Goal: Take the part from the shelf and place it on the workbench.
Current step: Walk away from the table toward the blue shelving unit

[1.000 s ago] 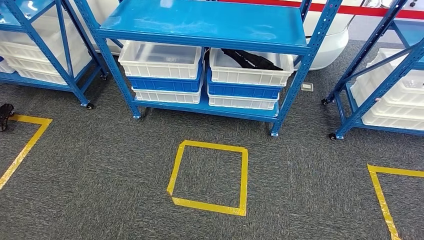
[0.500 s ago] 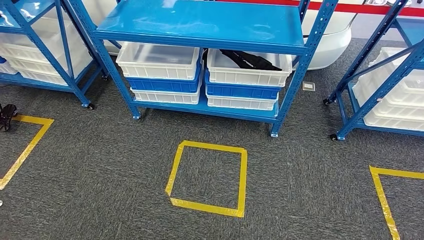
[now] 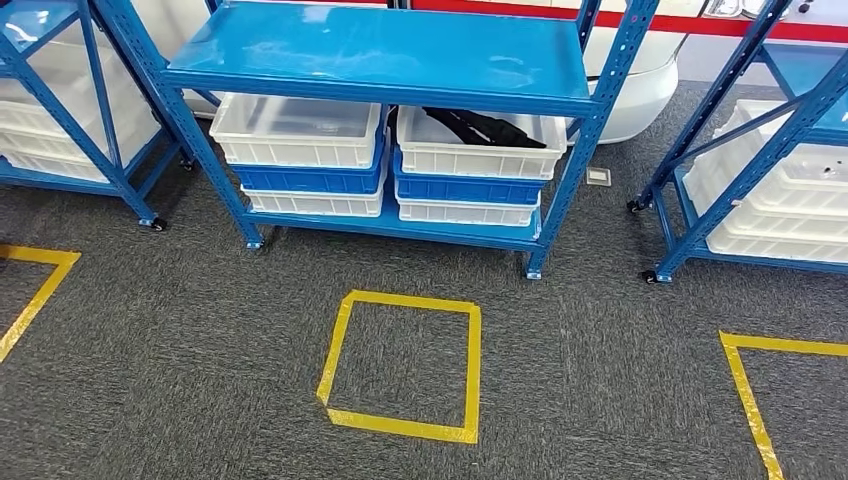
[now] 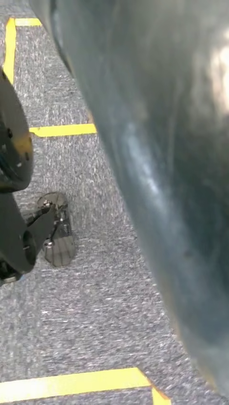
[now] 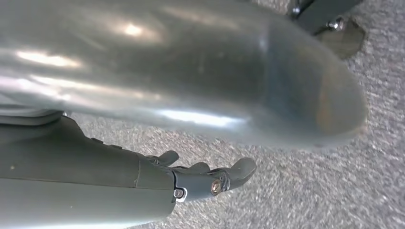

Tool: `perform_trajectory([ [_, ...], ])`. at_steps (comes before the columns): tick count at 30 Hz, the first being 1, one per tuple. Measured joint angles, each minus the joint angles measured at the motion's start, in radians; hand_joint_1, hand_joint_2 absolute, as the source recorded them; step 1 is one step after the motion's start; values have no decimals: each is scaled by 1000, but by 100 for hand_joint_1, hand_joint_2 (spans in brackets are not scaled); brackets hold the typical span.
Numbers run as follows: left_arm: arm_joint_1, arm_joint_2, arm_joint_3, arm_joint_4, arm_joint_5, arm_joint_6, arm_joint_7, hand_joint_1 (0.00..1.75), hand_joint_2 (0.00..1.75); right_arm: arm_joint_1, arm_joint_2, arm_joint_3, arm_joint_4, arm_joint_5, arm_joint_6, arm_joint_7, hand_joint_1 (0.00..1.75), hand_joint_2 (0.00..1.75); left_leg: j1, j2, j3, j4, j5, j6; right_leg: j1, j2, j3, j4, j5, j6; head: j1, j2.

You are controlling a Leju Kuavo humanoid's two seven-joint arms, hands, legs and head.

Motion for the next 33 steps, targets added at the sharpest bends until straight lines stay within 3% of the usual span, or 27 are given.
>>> perform_trajectory([
  [2, 0, -1, 0, 0, 0, 0, 0, 0, 0, 0, 0, 0, 0, 0, 0, 0, 0, 0, 1, 1, 5, -10, 4, 8, -3, -5, -8, 13, -8, 9, 0, 0],
  [3, 0, -1, 0, 0, 0, 1, 0, 0, 0, 0, -1, 0, 0, 0, 0, 0, 0, 0, 4, 2, 8, -16, 5, 13, -3, -9, -25, 45, -23, 10, 2, 0],
  [6, 0, -1, 0, 0, 0, 1, 0, 0, 0, 0, -1, 0, 0, 0, 0, 0, 0, 0, 4, 5, 12, -19, 2, 23, -4, -14, -132, 234, -93, 7, 4, 0],
  [7, -1, -1, 0, 0, 0, 0, 0, 0, 0, 1, -1, 0, 0, 1, 0, 0, 0, 0, 3, 5, 13, -18, 0, 24, -4, -14, -163, 282, -103, 11, 3, 0],
  [8, 0, -1, 0, 0, 0, -1, 0, 0, 0, 1, -1, 0, 0, 1, 0, 0, 0, 0, 3, 5, 15, -18, -2, 24, -5, -15, -178, 297, -97, 19, 4, 0],
  [9, 0, -2, 0, 0, 0, -1, 0, 0, 0, 2, -2, 0, 0, 2, 0, -1, 0, 0, 4, 4, 19, -18, -5, 22, -7, -15, -171, 269, -75, 29, 4, 0],
  [11, 0, -3, 0, 0, -1, -1, 1, 0, 0, 2, -4, 0, 0, 4, 0, -1, 0, 0, 5, 3, 29, -18, -13, 16, -11, -22, -114, 128, -8, 48, 6, 0],
  [12, 0, -3, 0, 0, -1, -1, 1, 0, 0, 1, -4, 0, 0, 5, 0, -2, 0, 0, 2, 3, 33, -18, -18, 11, -11, -26, -83, 63, 19, 49, 6, 0],
  [14, 0, -3, 0, 0, -1, -1, 1, 0, 0, -2, -3, 0, 0, 6, 0, -3, 0, 0, -3, 3, 37, -17, -26, 1, -7, -29, -54, 5, 39, 33, 4, 0],
  [18, -1, -3, 0, 0, -2, 0, 2, 0, 0, 1, -3, 1, 0, 7, 1, -6, 0, 0, 2, 4, 38, 6, -46, -17, -10, -25, -42, 1, 36, -2, 1, 0],
  [19, -1, -3, 0, 0, -2, 0, 2, 0, 0, 1, -3, 1, 0, 8, 1, -6, 0, 0, 3, 4, 21, 47, -68, -21, -13, -25, -36, -1, 35, -9, -1, 0],
  [21, 0, -3, 0, 0, -2, 0, 2, 0, 0, 1, -3, 1, 0, 10, 0, -7, 0, 0, 4, 4, -43, 176, -127, -25, -12, -25, -28, -1, 29, -21, -4, 0],
  [23, 0, -3, 0, 0, -2, 0, 2, 0, 0, 1, -2, 1, 0, 11, 0, -7, 0, 0, 5, 4, -103, 272, -150, -28, -10, -24, -22, -1, 24, -26, -4, 0],
  [24, 1, -3, 0, 0, -2, 0, 3, 0, 0, 1, -2, 1, 0, 12, 0, -7, 0, 0, 6, 4, -111, 272, -133, -28, -10, -22, -17, -1, 21, -26, -4, 0],
  [25, 1, -2, 0, 0, -2, 0, 3, 0, 0, 2, -1, 1, 0, 12, 0, -7, 0, 0, 8, 4, -100, 233, -98, -28, -11, -19, -11, -1, 17, -25, -4, 0],
  [26, 2, -2, 0, 0, -2, 0, 3, 0, 0, 3, 0, 1, 0, 13, 0, -6, 0, 0, 10, 5, -73, 166, -54, -27, -11, -17, -4, 0, 12, -21, -4, 0],
  [28, 1, -1, 0, 1, -2, 0, 4, 0, 0, 3, 1, 2, 0, 14, 0, -6, 0, 0, 10, 3, -19, 47, -2, -25, -7, -14, 1, 1, 2, -10, -5, 0],
  [29, 0, -2, 0, 1, -2, 0, 4, 0, 0, 2, 2, 2, 0, 15, 0, -6, 0, 0, 8, 2, -6, 16, 4, -23, -4, -13, 1, 1, -2, -5, -5, 0],
  [33, 1, -2, 0, 1, -3, 0, 4, 0, 0, 1, 2, 2, 0, 15, 0, -6, 0, 0, 2, -1, -2, 2, -1, 1, -6, -14, -3, 5, -13, 14, -4, 0],
])
